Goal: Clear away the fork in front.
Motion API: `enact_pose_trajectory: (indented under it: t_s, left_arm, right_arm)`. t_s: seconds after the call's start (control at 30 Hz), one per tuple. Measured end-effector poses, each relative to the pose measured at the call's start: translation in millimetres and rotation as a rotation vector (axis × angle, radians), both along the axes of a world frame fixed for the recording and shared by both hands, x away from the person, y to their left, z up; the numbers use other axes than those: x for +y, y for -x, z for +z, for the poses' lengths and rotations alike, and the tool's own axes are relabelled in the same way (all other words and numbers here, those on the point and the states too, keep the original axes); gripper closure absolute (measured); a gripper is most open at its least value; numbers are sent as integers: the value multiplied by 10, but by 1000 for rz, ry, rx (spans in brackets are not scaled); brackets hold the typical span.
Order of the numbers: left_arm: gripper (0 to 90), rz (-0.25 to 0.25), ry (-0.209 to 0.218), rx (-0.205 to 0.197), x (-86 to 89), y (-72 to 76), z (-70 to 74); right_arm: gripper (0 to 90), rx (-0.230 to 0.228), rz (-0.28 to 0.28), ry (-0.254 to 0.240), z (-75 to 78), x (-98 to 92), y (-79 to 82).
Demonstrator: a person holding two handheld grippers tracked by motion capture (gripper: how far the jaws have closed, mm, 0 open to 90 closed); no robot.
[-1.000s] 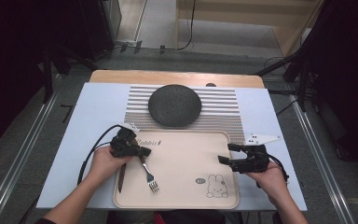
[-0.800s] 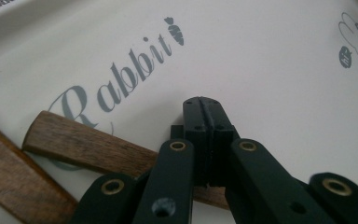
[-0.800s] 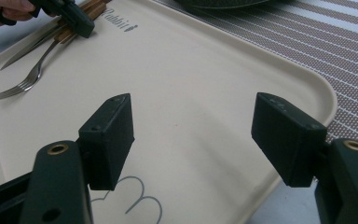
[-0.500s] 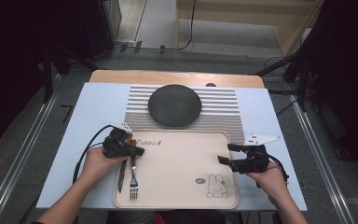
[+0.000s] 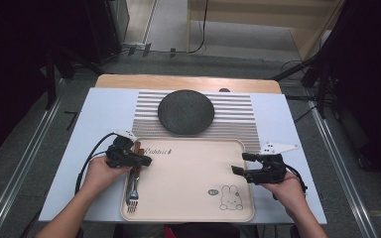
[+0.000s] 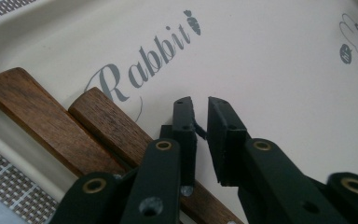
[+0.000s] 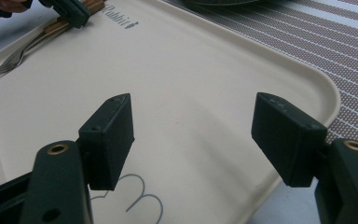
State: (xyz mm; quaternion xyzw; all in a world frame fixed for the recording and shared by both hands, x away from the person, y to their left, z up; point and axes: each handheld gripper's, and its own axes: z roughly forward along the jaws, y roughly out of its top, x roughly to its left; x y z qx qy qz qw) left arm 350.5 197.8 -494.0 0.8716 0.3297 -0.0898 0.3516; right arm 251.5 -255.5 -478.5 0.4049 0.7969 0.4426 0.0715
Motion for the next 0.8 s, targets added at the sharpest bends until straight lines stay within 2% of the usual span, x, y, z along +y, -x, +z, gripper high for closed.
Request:
enact_pose_trajectory:
  t_s: [0.2, 0.3, 0.37, 0.47, 0.53, 0.7, 0.8]
  left_arm:
    - [659, 1, 58, -3, 18, 9, 70]
    - [581, 3, 82, -20, 24, 19, 109]
    - [527, 13, 87, -46, 24, 27, 132]
    - [514, 15, 85, -67, 39, 24, 156]
    - [489, 25, 103, -61, 52, 19, 170]
    - [457, 41, 127, -81, 103, 12, 229]
    - [442, 65, 140, -123, 134, 17, 268]
  right_arm:
    - [287, 2, 1, 1, 1, -1, 6]
    - [287, -1, 5, 3, 0, 5, 6]
    - [287, 1, 5, 4, 1, 10, 10]
    - [287, -4, 5, 7, 2, 13, 13]
    - [287, -1, 3, 6, 3, 16, 20]
    - [286, 5, 3, 7, -4, 8, 45]
    - [286, 5, 0, 4, -14, -11, 71]
